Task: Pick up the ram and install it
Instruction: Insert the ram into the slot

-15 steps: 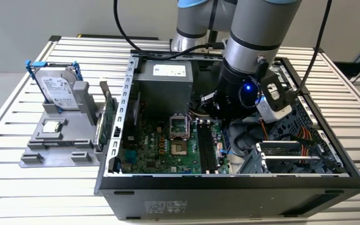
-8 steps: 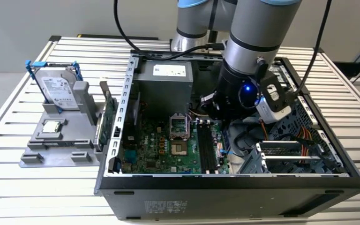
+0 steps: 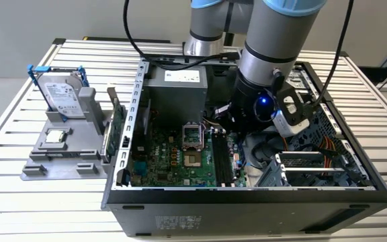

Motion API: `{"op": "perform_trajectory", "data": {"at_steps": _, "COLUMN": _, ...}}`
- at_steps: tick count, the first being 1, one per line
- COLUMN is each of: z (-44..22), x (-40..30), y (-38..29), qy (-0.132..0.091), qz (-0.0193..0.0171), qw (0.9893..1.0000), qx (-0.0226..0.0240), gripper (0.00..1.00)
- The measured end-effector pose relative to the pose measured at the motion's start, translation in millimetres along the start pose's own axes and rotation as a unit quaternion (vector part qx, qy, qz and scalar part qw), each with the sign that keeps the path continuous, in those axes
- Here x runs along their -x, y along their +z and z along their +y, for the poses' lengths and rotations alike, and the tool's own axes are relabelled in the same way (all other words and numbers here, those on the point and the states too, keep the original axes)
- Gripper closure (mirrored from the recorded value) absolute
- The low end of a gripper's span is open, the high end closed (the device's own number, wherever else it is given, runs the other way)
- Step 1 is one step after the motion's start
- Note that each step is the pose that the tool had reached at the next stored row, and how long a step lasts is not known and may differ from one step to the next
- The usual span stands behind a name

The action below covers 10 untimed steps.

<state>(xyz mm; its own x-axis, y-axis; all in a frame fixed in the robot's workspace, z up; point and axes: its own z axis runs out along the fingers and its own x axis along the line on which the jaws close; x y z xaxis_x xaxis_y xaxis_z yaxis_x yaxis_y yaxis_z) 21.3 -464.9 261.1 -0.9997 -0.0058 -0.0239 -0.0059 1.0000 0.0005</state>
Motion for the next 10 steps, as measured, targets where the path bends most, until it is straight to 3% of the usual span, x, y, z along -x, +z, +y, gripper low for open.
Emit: {"op": "perform_trajectory", "data": {"at_steps": 10, "z": 0.0, "x": -1.6, "y": 8.0, "qy": -0.001, "qz": 0.0001, "qw": 1.0000, "qx": -0.0027, "gripper": 1.00}}
